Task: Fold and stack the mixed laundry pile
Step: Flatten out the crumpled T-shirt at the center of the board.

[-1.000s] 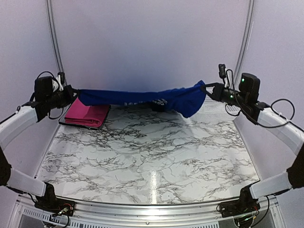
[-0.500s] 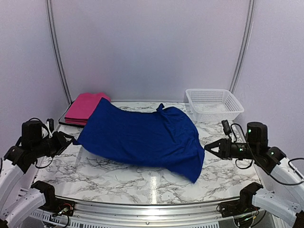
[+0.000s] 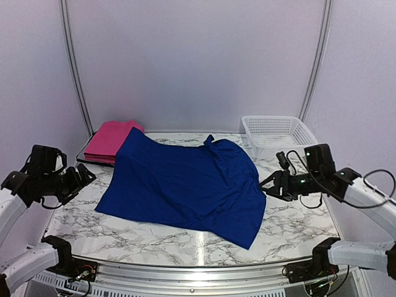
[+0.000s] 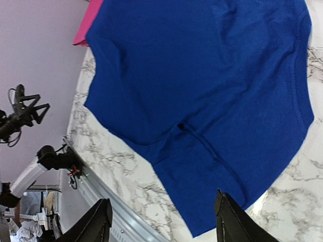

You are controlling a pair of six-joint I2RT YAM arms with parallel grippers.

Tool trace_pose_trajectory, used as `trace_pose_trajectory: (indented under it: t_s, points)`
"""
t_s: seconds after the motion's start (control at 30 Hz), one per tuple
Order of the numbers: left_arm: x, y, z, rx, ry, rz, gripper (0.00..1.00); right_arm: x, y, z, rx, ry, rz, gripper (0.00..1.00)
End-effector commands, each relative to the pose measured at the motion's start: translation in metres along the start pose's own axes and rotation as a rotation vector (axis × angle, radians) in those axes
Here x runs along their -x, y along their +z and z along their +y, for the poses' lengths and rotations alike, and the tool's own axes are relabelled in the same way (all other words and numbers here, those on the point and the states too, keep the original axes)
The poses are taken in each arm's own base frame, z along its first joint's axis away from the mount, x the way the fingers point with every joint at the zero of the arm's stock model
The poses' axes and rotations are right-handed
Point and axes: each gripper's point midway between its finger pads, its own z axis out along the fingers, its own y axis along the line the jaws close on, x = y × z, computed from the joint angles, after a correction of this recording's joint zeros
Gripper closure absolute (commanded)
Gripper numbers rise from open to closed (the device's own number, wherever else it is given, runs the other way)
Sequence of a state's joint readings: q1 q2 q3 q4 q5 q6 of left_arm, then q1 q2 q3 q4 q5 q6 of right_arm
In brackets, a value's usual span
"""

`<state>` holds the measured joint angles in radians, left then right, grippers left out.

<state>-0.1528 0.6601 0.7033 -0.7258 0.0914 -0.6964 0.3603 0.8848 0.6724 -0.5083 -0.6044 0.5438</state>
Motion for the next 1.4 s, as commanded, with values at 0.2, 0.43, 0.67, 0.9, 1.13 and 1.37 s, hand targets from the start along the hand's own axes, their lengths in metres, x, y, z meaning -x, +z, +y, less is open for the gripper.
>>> trace_pose_trajectory:
  t_s: [0.2,0.43,0.67,0.9,1.13,1.37]
  points:
    - [0.003,0.093,-0.032,0.101,0.17,0.207,0.01,0.057,0.087,-0.057,-0.187,-0.077,0.094,0.43]
    - [-0.021,0.14,-0.046,0.119,0.157,0.264,0.01,0.038,0.126,-0.102,-0.242,-0.008,0.178,0.46]
    - [-0.064,0.161,0.004,0.266,0.057,0.371,0.02,-0.023,0.127,-0.143,-0.333,0.144,0.303,0.5]
    - [-0.116,0.135,0.064,0.415,-0.074,0.443,0.12,-0.068,0.096,-0.154,-0.41,0.228,0.349,0.51]
    - [-0.153,0.106,0.076,0.446,-0.137,0.485,0.16,-0.113,0.068,-0.153,-0.42,0.293,0.392,0.5]
    - [-0.172,0.062,0.107,0.561,-0.257,0.497,0.22,-0.125,0.047,-0.152,-0.458,0.289,0.387,0.46]
